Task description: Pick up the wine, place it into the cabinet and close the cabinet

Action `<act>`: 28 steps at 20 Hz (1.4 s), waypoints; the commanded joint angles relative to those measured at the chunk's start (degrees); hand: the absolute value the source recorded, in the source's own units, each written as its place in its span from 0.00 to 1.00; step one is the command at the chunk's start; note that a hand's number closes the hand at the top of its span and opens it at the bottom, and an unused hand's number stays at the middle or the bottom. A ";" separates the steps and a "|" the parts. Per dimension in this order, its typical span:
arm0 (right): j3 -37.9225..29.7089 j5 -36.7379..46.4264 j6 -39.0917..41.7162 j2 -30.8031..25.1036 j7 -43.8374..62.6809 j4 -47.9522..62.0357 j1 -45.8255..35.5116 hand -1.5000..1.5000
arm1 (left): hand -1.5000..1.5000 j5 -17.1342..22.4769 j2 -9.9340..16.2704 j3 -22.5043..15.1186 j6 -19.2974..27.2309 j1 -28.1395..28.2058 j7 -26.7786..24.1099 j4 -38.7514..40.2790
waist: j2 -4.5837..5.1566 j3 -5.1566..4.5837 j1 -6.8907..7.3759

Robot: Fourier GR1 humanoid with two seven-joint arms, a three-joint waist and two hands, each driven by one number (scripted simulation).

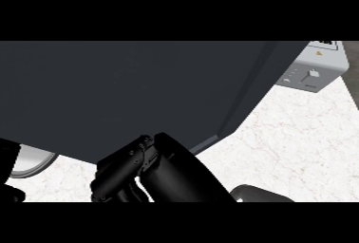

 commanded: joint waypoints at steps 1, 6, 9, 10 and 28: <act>-5.69 -5.39 0.08 3.25 -2.04 12.87 -10.37 1.00 | 0.00 1.74 1.95 3.67 -1.61 1.16 0.73 0.45 | 0.10 0.07 -0.53; -6.88 -9.76 -2.83 3.37 -4.06 17.87 -13.13 1.00 | 0.00 -1.29 -0.36 4.31 -3.52 -0.35 -0.92 4.40 | -0.07 0.10 -1.81; -10.49 -12.63 0.95 3.40 -8.08 23.61 -11.98 1.00 | 0.00 -1.63 -0.59 4.15 -2.71 0.30 0.85 3.17 | -0.02 0.12 -1.93; -9.30 -13.46 -1.21 3.40 -10.99 26.75 -13.00 1.00 | 0.00 -0.14 0.00 5.60 -2.97 0.62 1.12 2.56 | 0.01 0.11 -1.56; -22.40 -9.73 15.12 -0.49 -24.83 47.73 -12.22 1.00 | 0.00 -2.97 -2.06 6.55 -5.62 -0.15 1.57 3.75 | 0.24 0.09 -1.80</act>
